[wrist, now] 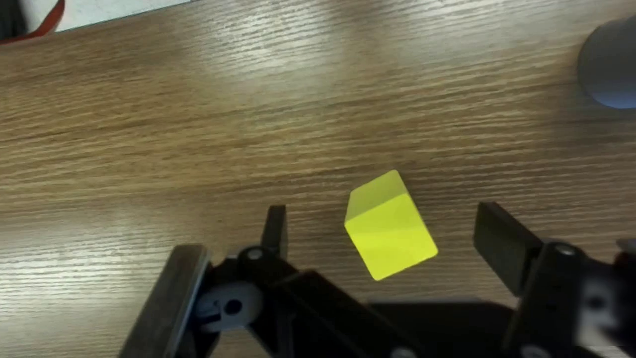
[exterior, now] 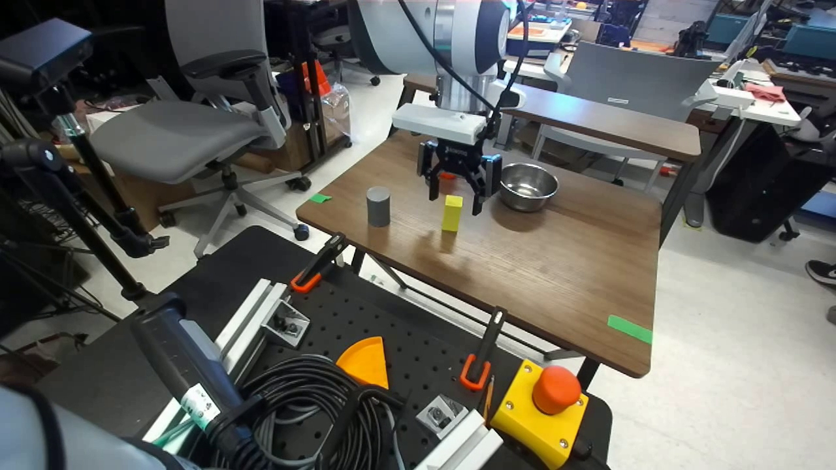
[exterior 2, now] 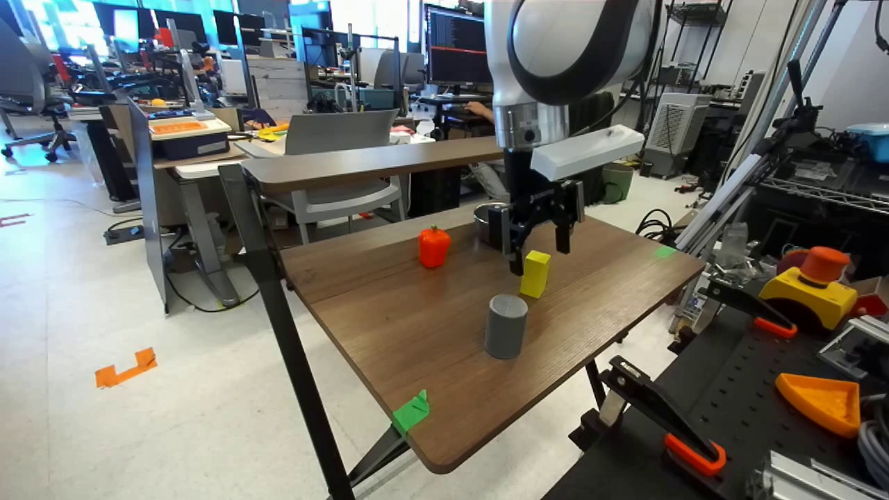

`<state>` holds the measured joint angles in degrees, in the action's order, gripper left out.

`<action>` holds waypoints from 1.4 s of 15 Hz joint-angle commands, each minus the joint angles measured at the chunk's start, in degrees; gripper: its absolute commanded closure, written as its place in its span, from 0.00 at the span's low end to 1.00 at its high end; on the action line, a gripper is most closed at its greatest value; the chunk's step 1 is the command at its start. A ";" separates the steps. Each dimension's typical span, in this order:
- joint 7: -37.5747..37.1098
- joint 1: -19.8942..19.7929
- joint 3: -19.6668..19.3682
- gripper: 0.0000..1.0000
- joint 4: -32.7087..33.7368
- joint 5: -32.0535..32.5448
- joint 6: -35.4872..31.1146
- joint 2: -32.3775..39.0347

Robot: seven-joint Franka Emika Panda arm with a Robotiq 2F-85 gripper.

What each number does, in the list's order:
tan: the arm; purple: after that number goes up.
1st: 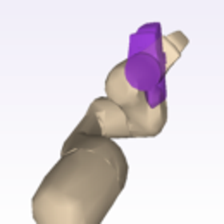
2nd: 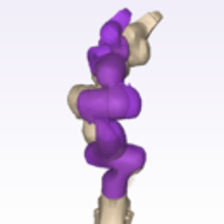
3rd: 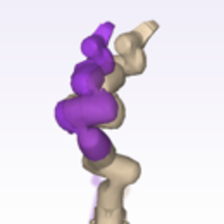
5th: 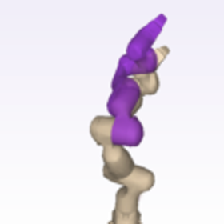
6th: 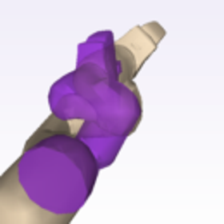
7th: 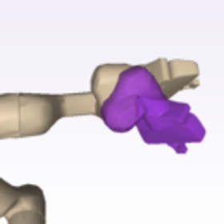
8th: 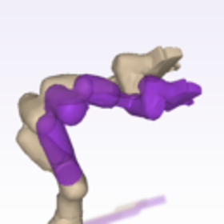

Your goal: Pick up the yellow cup from the table and put it in the bowl

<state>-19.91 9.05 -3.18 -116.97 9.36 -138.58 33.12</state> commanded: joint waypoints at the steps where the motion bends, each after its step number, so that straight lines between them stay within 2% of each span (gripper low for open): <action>1: -0.82 1.70 -1.10 0.35 3.72 0.97 1.34 3.05; 4: -0.65 1.90 -1.20 0.58 4.74 0.66 1.56 3.65; 8: 2.47 -1.03 0.52 0.88 3.50 -2.86 2.16 0.22; 9: 2.83 -2.17 0.69 0.91 3.40 -4.34 1.90 -1.02; 14: 3.55 -6.98 0.54 0.91 6.41 -12.15 2.36 -4.46; 21: 2.17 -11.45 0.16 0.91 19.92 -18.71 9.69 0.02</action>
<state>-17.21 -1.10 -3.28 -104.05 -6.63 -133.40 29.48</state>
